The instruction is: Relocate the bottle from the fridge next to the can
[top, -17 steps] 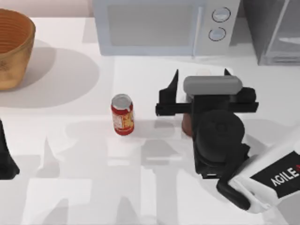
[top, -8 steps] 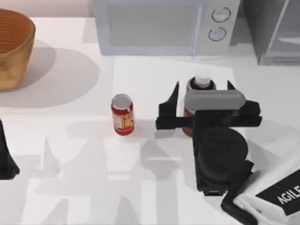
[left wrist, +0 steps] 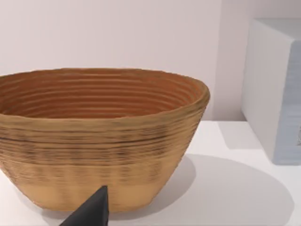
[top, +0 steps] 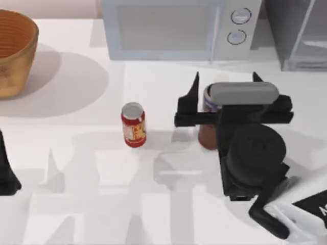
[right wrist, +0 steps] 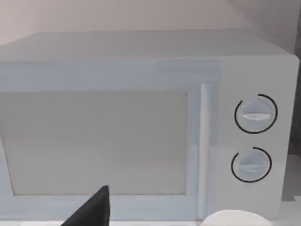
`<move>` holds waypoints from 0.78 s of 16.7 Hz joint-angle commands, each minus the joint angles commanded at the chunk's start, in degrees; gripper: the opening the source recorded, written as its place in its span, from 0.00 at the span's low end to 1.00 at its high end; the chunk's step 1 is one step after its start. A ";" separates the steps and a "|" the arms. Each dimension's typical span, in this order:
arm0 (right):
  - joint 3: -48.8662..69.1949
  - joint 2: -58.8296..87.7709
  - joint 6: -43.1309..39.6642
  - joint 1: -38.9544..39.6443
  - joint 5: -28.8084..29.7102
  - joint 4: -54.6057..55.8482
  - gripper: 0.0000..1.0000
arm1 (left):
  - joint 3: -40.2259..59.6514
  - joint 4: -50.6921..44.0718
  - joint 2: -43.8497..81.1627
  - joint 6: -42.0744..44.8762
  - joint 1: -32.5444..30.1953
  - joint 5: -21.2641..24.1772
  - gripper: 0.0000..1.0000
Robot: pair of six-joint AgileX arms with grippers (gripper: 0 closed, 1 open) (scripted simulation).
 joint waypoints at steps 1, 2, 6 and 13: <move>-0.11 -2.72 -0.12 -1.16 -1.74 -0.88 1.00 | 0.00 0.00 0.00 0.00 0.00 0.00 1.00; -0.30 -5.89 -0.26 -2.51 -3.71 -1.95 1.00 | 0.00 0.00 0.00 0.00 0.00 0.00 1.00; -2.36 -22.12 -0.91 -9.79 -13.21 -8.80 1.00 | 0.00 0.00 0.00 0.00 0.00 0.00 1.00; -12.86 -59.22 -1.40 -26.95 -31.45 -32.14 1.00 | 0.00 0.00 0.00 0.00 0.00 0.00 1.00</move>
